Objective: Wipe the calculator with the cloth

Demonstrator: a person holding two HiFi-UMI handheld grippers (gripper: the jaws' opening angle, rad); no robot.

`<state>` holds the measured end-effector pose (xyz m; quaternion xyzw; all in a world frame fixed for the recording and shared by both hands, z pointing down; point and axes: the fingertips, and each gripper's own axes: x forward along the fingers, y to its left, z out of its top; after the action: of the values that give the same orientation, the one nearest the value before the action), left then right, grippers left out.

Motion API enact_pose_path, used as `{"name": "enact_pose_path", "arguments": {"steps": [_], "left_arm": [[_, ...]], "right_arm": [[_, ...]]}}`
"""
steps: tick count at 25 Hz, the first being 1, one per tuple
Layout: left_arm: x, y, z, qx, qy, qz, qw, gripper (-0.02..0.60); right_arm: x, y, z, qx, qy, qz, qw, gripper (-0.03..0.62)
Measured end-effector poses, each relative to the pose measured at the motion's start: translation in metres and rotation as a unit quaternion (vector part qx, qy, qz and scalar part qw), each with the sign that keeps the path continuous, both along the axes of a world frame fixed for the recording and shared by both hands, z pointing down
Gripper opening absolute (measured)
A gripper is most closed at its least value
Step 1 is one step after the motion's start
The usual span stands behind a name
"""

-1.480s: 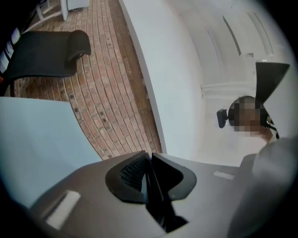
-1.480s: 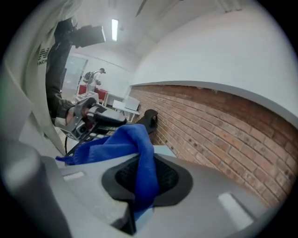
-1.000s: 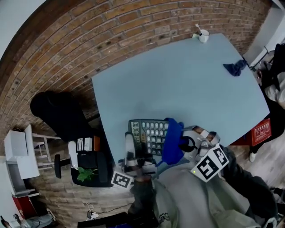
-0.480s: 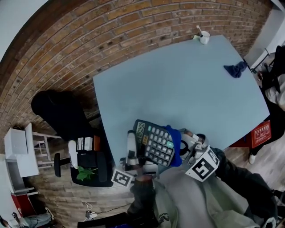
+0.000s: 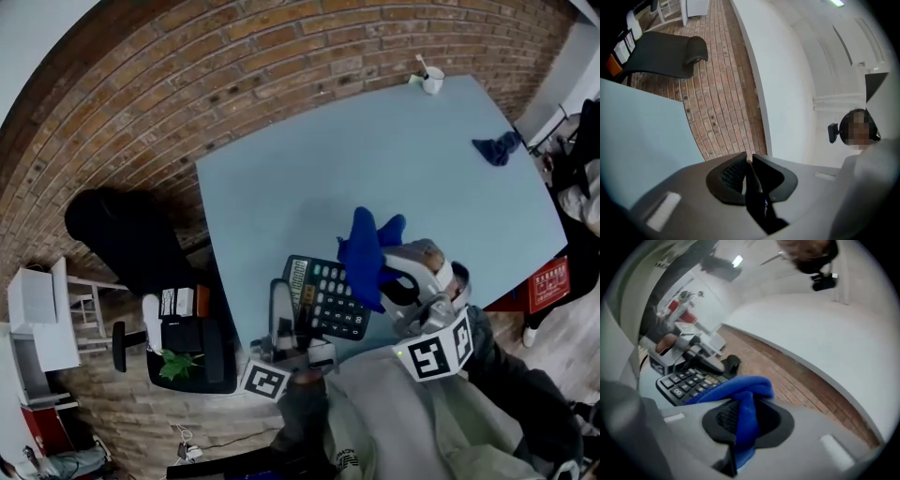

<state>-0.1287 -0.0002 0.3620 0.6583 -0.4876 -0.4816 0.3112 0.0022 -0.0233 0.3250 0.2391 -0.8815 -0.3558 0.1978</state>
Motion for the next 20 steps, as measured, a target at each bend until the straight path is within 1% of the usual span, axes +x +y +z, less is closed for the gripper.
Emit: {"name": "enact_pose_path", "arguments": {"steps": [1,2,3,4,5,6,9,10,11,12,15,16,17,18,20], "left_arm": [[0.004,-0.002,0.0,-0.004,-0.01,0.001,0.9999,0.031],[0.006,-0.003,0.002,-0.014,-0.031,0.0,0.9994,0.031],[0.007,-0.003,0.005,-0.027,-0.059,-0.004,0.9979,0.031],[0.008,-0.004,0.008,-0.038,-0.083,-0.008,0.9958,0.031],[0.008,-0.004,0.009,-0.044,-0.095,-0.011,0.9944,0.032],[0.007,-0.003,0.009,-0.046,-0.099,-0.014,0.994,0.032],[0.006,-0.003,0.008,-0.044,-0.091,-0.015,0.9947,0.032],[0.005,-0.003,0.008,-0.044,-0.089,-0.014,0.9949,0.032],[0.004,-0.002,0.009,-0.045,-0.087,-0.013,0.9951,0.032],[0.004,0.0,0.009,-0.045,-0.084,-0.012,0.9954,0.037],[0.01,0.0,0.009,-0.045,-0.081,0.003,0.9957,0.04],[0.014,-0.001,0.009,-0.044,-0.081,0.009,0.9958,0.041],[0.018,-0.003,0.009,-0.043,-0.082,0.014,0.9956,0.041],[0.021,-0.005,0.009,-0.043,-0.086,0.017,0.9952,0.04],[0.025,-0.007,0.01,-0.048,-0.096,0.021,0.9939,0.04]], "right_arm": [[-0.009,0.007,0.011,0.021,0.05,-0.011,0.998,0.048],[-0.017,0.013,0.022,0.044,0.099,-0.02,0.994,0.048],[-0.024,0.018,0.032,0.066,0.138,-0.028,0.988,0.048],[-0.031,0.024,0.038,0.083,0.163,-0.037,0.982,0.048],[-0.038,0.032,0.041,0.093,0.174,-0.049,0.979,0.048],[-0.045,0.043,0.042,0.093,0.172,-0.069,0.978,0.048],[-0.061,0.083,0.045,0.067,0.154,-0.148,0.975,0.048],[-0.063,0.088,0.047,0.065,0.155,-0.16,0.973,0.048],[-0.061,0.086,0.048,0.064,0.155,-0.156,0.973,0.048],[-0.057,0.075,0.048,0.059,0.152,-0.139,0.977,0.048],[-0.041,0.018,0.042,0.036,0.122,-0.036,0.991,0.048],[-0.038,0.002,0.04,0.031,0.113,-0.009,0.993,0.048],[-0.039,-0.008,0.038,0.026,0.109,0.005,0.994,0.048],[-0.042,-0.01,0.037,0.024,0.111,0.004,0.993,0.048],[-0.056,0.004,0.039,0.032,0.126,-0.027,0.991,0.048]]}}
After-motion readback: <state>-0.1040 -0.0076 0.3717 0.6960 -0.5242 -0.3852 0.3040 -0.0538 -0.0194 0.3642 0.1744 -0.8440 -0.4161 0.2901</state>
